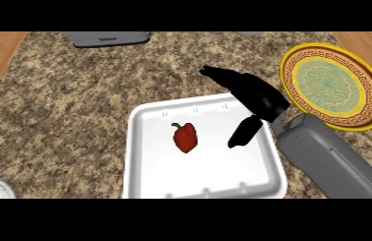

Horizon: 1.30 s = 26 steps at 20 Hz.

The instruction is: Pick the bell pepper from the tray and place it in the plate

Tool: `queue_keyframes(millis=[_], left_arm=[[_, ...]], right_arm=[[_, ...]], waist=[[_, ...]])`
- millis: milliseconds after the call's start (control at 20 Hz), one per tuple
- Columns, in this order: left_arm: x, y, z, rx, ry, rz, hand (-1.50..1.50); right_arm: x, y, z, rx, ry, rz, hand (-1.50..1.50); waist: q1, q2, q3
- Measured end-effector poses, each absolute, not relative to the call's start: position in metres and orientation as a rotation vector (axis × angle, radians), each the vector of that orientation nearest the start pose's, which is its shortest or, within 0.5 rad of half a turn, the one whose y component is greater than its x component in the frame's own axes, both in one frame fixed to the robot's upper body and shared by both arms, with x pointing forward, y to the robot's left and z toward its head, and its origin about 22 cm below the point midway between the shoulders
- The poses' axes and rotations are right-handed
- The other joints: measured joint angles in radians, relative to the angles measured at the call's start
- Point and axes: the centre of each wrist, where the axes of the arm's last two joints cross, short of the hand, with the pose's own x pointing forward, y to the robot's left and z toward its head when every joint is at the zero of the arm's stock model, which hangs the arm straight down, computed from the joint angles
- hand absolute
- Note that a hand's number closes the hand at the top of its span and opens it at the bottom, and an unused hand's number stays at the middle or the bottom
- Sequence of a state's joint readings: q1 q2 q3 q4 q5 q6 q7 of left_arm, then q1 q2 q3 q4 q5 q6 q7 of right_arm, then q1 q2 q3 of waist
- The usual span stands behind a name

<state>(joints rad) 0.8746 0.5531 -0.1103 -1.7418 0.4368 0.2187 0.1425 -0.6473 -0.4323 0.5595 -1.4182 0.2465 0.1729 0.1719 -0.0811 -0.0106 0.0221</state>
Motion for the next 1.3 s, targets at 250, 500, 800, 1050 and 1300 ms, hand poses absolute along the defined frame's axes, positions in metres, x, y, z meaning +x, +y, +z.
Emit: queue_keyframes(millis=[250,500,800,1050,1300], left_arm=[[0.002,0.317,-0.028,0.205,-0.675,0.229,0.0],[0.01,0.293,-0.038,0.146,-0.673,0.243,0.0],[0.014,0.277,-0.049,0.132,-0.67,0.229,0.0],[0.015,0.277,-0.049,0.162,-0.67,0.226,0.0],[0.016,0.275,-0.049,0.176,-0.661,0.223,0.0]], right_arm=[[0.327,-0.129,0.107,-0.292,-1.507,1.36,-1.5],[0.319,-0.107,0.096,-0.286,-1.436,1.39,-1.5],[0.311,-0.086,0.085,-0.292,-1.394,1.403,-1.5],[0.307,-0.072,0.079,-0.358,-1.362,1.426,-1.5],[0.304,-0.064,0.073,-0.42,-1.33,1.437,-1.5]], waist=[[-0.004,0.005,-0.01],[0.0,0.008,-0.02],[0.011,0.01,-0.023],[0.014,0.009,-0.016],[0.012,0.009,-0.015]])
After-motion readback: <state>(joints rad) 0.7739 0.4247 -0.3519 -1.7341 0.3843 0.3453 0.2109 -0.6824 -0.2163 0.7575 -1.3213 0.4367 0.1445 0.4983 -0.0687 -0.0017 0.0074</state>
